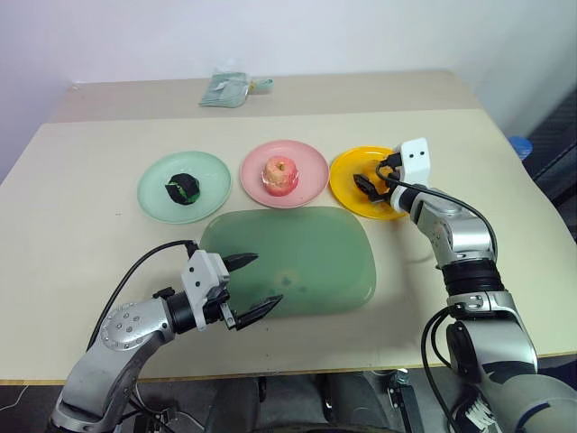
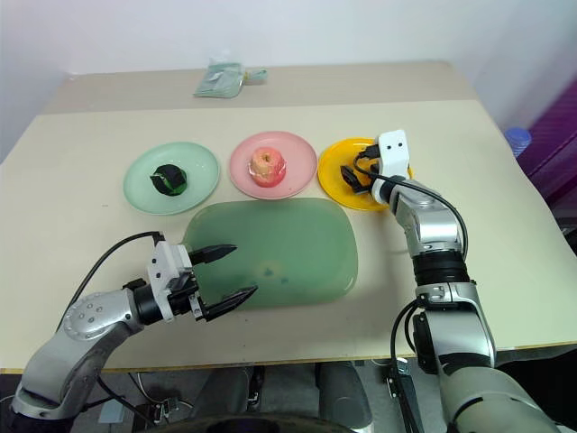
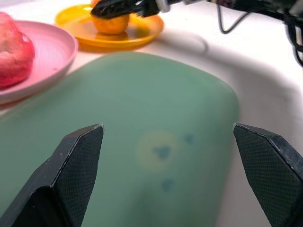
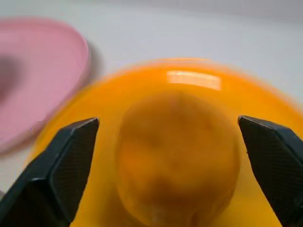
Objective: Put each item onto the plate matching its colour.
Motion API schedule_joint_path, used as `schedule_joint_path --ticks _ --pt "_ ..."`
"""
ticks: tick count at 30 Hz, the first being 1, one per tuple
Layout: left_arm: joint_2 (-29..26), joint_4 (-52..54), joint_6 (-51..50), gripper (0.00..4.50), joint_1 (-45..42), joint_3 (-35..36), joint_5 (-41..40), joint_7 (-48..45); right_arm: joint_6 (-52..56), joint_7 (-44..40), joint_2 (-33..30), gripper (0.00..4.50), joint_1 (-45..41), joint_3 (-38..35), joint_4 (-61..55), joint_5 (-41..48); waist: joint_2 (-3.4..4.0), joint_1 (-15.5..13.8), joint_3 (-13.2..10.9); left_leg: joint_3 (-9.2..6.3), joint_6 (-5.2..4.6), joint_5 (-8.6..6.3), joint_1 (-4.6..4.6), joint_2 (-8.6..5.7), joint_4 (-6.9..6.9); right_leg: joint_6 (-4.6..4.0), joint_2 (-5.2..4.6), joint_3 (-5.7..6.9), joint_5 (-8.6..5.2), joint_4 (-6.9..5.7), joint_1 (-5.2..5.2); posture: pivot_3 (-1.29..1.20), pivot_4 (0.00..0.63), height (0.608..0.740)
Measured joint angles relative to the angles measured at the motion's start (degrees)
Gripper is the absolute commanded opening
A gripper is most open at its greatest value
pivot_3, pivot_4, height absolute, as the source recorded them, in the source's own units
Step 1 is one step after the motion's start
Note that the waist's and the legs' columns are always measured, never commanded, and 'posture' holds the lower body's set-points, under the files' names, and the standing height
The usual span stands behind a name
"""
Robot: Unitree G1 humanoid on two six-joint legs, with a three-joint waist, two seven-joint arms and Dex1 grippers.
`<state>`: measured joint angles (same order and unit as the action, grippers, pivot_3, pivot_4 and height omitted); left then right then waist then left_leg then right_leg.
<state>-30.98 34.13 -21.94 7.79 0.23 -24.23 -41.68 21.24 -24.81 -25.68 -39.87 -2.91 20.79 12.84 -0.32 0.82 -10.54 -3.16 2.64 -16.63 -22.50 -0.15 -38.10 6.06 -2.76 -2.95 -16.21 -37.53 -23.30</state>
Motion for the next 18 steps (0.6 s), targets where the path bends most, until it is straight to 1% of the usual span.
schedule_joint_path --ticks 2,4,7,9,11,14,18 --pt "0.2 -2.3 -0.1 4.5 -0.8 3.7 0.0 2.6 -3.1 -5.2 -4.3 4.49 4.4 -0.3 -6.8 0.4 -0.02 -0.4 0.0 -0.11 0.0 0.0 0.02 0.0 -0.01 0.0 0.0 0.08 0.0 0.04 0.11 0.0 0.15 0.74" --pt "-0.3 -5.5 -0.3 4.5 -1.4 7.4 0.7 5.1 -4.4 -9.4 -7.6 4.49 8.7 -1.8 -10.7 1.5 -0.03 -0.2 0.0 -0.09 -0.01 -0.01 0.06 -0.01 -0.02 0.0 -0.01 0.08 0.0 0.06 0.18 0.0 0.15 0.74" --pt "-0.8 -10.3 0.0 4.5 -1.7 12.6 2.3 8.2 -5.0 -15.6 -12.1 4.49 18.2 -5.2 -15.3 4.4 -0.03 -0.1 0.0 -0.08 -0.03 -0.02 0.08 0.0 -0.01 0.01 0.01 0.08 0.0 0.07 0.19 0.0 0.15 0.74" --pt "-1.4 -15.0 0.4 4.5 -1.2 19.4 1.7 9.5 -3.1 -20.3 -15.2 4.49 26.9 -8.6 -18.9 7.8 -0.02 -0.1 0.0 -0.11 -0.06 -0.03 0.08 0.05 0.01 -0.01 0.08 0.08 -0.01 0.08 0.19 0.0 0.15 0.74" --pt "-2.8 -18.3 1.2 4.5 -0.1 24.8 1.6 9.7 -2.0 -23.1 -17.6 4.49 32.8 -12.0 -19.6 9.6 -0.01 0.2 0.0 0.0 -0.06 -0.03 0.12 0.05 0.01 -0.01 0.06 0.02 -0.01 0.07 0.18 0.0 0.15 0.74" --pt "-4.1 -19.1 2.5 4.5 2.7 27.7 1.4 8.1 -1.3 -24.7 -18.3 4.49 35.1 -15.7 -19.8 11.3 -0.01 0.5 0.0 0.13 -0.06 -0.03 0.34 0.06 0.01 0.0 0.05 -0.06 0.0 0.06 0.33 0.0 0.15 0.74" --pt "-4.4 -19.5 2.6 4.5 6.1 29.2 1.0 6.8 -1.4 -24.9 -18.4 4.49 35.2 -16.8 -19.4 11.6 -0.02 0.2 0.0 0.11 -0.07 -0.05 0.48 0.08 0.01 -0.01 0.05 -0.05 -0.01 0.08 0.5 0.0 0.15 0.74"
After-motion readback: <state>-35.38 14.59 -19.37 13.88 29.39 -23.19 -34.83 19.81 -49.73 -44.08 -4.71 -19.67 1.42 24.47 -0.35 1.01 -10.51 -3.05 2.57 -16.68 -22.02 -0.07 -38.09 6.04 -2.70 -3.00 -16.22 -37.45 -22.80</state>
